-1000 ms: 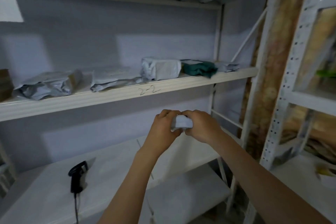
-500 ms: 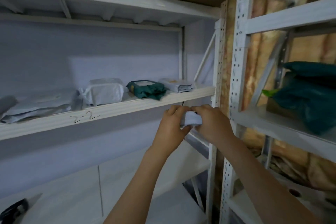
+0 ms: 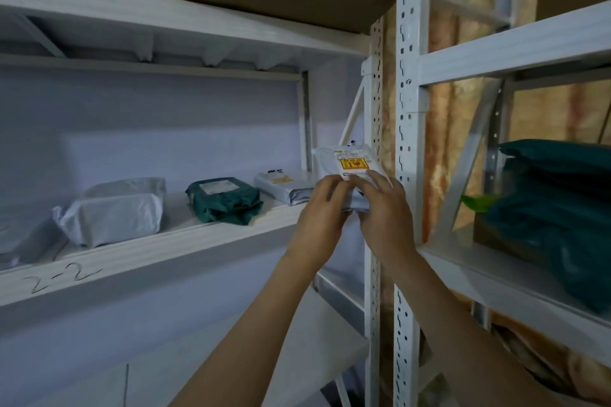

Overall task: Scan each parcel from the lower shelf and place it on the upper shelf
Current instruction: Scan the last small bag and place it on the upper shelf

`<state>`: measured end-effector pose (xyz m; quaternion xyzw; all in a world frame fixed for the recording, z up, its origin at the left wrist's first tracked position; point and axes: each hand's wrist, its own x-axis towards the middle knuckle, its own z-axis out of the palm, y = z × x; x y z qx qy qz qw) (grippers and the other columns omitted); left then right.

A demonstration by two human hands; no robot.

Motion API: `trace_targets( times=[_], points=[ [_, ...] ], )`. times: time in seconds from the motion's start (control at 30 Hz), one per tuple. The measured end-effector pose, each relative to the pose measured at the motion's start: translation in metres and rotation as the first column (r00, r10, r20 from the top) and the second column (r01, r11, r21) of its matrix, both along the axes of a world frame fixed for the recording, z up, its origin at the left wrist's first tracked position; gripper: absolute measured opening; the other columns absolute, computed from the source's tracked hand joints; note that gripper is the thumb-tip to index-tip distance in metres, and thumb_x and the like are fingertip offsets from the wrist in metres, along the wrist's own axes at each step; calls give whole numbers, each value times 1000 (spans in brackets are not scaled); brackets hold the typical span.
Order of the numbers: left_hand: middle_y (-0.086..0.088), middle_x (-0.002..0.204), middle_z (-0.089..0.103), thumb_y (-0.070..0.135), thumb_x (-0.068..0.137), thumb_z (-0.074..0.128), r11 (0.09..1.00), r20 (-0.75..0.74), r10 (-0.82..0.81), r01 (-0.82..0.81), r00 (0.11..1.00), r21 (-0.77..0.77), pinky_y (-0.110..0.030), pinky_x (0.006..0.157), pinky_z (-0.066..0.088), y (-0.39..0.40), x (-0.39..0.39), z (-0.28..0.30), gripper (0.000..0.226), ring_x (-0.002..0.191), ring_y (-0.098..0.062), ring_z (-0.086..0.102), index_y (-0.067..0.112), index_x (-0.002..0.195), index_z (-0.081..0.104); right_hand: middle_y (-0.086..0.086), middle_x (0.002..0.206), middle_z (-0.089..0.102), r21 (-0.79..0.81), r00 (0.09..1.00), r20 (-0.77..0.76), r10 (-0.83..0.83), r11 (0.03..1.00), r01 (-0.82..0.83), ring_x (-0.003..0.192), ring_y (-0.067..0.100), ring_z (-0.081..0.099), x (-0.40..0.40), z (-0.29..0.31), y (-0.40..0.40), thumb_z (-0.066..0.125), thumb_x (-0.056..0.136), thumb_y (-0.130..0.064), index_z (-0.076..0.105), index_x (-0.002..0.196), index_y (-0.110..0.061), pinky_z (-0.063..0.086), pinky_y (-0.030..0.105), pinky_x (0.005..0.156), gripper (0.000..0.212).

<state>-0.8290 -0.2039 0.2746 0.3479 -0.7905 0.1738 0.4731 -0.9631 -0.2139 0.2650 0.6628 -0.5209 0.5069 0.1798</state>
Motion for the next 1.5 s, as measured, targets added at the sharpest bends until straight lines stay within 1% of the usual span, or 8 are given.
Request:
trace_targets(
  times=[0.33,0.73,0.87,0.93,1.07,1.13,1.3,1.5],
  points=[
    [-10,126,57,3,82,68,999,-36,40,-40,999,-23,-40,80,55,-130,-6,40,44,112,-30,57,9,125,58,14,143,44,25,977,74,-202,979,201,131,35,37,19,41,-130,62,82,0,61,132,-24,36,42,108,55],
    [-7,110,59,5,85,62,979,-16,200,-199,980,39,-35,80,45,-215,-47,51,25,100,-25,59,11,109,63,6,101,67,81,952,283,-113,992,94,96,28,61,-2,39,-231,43,76,-22,63,104,-15,53,46,81,36],
    [-8,116,55,6,88,56,956,59,277,-282,959,82,-39,86,46,-225,-52,49,28,108,-27,54,11,115,58,19,137,48,123,936,314,-160,984,127,124,40,42,-1,32,-236,57,87,-17,68,116,-16,43,49,99,32],
    [-9,117,54,4,86,57,946,87,302,-310,949,96,-41,86,45,-228,-55,45,31,110,-29,52,10,116,57,18,140,42,124,914,344,-217,975,185,123,39,37,-2,26,-237,59,90,-15,70,118,-20,40,44,97,30],
    [-12,119,52,-2,86,56,924,115,333,-348,936,155,-43,85,45,-229,-62,42,31,112,-33,50,7,115,57,20,123,52,132,889,450,-84,991,27,105,38,52,-1,15,-249,63,88,-13,65,109,-21,46,41,80,23],
    [-14,122,49,-3,87,56,902,156,353,-380,922,203,-43,85,47,-230,-64,40,31,115,-33,48,5,117,56,18,107,56,114,889,443,-115,991,71,89,31,57,-7,11,-257,65,83,-15,55,96,-25,47,38,70,19],
    [-18,125,50,5,87,62,844,251,356,-425,900,326,-39,94,48,-241,-52,36,28,117,-34,51,3,115,60,12,115,54,126,866,489,99,975,-183,96,15,45,-9,-3,-264,61,85,-2,70,116,-13,33,16,83,35],
    [-20,123,56,4,89,56,823,287,367,-453,885,343,-40,94,46,-238,-54,32,22,118,-33,50,0,110,60,17,116,50,157,828,547,121,957,-243,101,32,50,-15,-7,-263,56,80,3,69,111,-12,37,31,82,37]
  ],
)
